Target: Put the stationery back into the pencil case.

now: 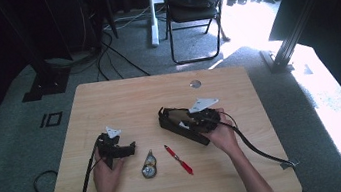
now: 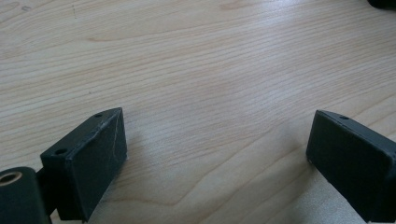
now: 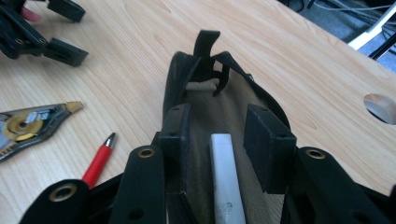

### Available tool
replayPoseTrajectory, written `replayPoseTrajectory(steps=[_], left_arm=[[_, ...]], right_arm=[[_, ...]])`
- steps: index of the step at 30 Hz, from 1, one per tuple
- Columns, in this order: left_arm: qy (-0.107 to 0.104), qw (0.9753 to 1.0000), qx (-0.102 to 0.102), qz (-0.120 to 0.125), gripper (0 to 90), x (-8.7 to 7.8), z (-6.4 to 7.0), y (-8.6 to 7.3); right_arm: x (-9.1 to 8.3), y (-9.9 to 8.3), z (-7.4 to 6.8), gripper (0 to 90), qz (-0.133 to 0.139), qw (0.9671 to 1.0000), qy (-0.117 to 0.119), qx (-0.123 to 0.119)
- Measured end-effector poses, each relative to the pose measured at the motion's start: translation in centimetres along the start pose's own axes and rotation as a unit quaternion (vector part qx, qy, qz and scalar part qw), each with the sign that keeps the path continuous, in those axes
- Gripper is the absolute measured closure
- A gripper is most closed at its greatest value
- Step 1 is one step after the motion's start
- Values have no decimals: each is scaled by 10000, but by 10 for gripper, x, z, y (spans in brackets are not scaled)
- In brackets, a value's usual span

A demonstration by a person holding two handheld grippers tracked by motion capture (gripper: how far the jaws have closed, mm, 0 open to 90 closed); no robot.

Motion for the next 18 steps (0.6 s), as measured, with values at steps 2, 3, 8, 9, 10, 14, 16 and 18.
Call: replayPoseTrajectory(steps=[2,3,8,9,10,14,16,18], left_arm=[[0,10000,3,-2,54,0,0,0],[-1,10000,4,-2,54,0,0,0],[0,10000,-9,9,54,0,0,0],[2,10000,-10,7,54,0,0,0],[2,10000,-10,7,54,0,0,0],[2,10000,-11,7,54,0,0,0],[3,10000,-9,8,54,0,0,0],[2,10000,-11,7,54,0,0,0]], right_arm=[[-3,1,-3,606,39,10000,10,11],[-4,1,-5,607,48,10000,5,4],[-9,1,-15,611,156,9999,55,-41],[-11,1,-21,611,201,9997,97,-60],[-12,1,-23,611,210,9997,113,-62],[-14,0,-28,611,232,9996,131,-78],[-15,0,-32,612,243,9996,149,-83],[-15,-1,-35,611,247,9995,174,-97]])
Point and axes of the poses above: each handheld gripper's, and its own axes: x roughly forward along the jaws, y roughly out of its top, z roughly to its right, the point moved 4 cm from there along x, roughly forward along the jaws, and after that the axes turned 10 degrees about y, right-handed, at the moved point
